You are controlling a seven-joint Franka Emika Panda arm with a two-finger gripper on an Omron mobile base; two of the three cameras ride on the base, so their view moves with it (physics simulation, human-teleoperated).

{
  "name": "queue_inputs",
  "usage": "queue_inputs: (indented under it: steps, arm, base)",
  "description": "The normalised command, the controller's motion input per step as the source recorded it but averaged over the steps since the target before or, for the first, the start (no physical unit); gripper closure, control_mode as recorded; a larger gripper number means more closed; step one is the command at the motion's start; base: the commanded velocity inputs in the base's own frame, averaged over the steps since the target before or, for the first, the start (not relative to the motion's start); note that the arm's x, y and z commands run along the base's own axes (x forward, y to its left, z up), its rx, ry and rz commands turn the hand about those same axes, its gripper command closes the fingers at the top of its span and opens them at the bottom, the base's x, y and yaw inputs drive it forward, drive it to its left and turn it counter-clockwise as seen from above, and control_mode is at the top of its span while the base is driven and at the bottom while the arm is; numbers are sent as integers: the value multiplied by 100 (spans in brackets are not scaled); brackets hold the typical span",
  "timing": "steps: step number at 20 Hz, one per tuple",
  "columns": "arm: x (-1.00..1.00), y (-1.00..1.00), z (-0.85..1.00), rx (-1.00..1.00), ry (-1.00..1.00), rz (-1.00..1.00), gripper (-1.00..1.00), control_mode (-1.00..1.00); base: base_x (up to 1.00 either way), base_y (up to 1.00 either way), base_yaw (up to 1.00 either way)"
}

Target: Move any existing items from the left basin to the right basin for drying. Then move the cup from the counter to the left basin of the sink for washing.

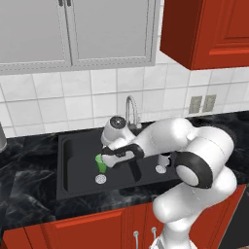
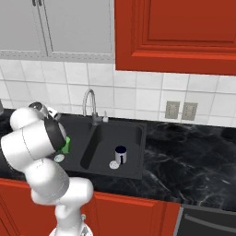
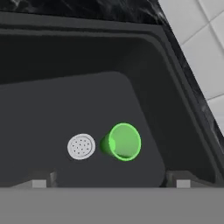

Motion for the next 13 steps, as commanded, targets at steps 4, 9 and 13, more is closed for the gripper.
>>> queue_inputs:
  steps: [4, 9, 13]
  arm:
    - [-18, -33, 66, 9, 0, 0, -100, -100]
    - [-23, -41, 37, 9, 0, 0, -100, -100]
    - [-33, -44, 25, 8, -2, 0, -100, -100]
  base:
    - [0, 0, 0]
    - [0, 0, 0]
    - [0, 0, 0]
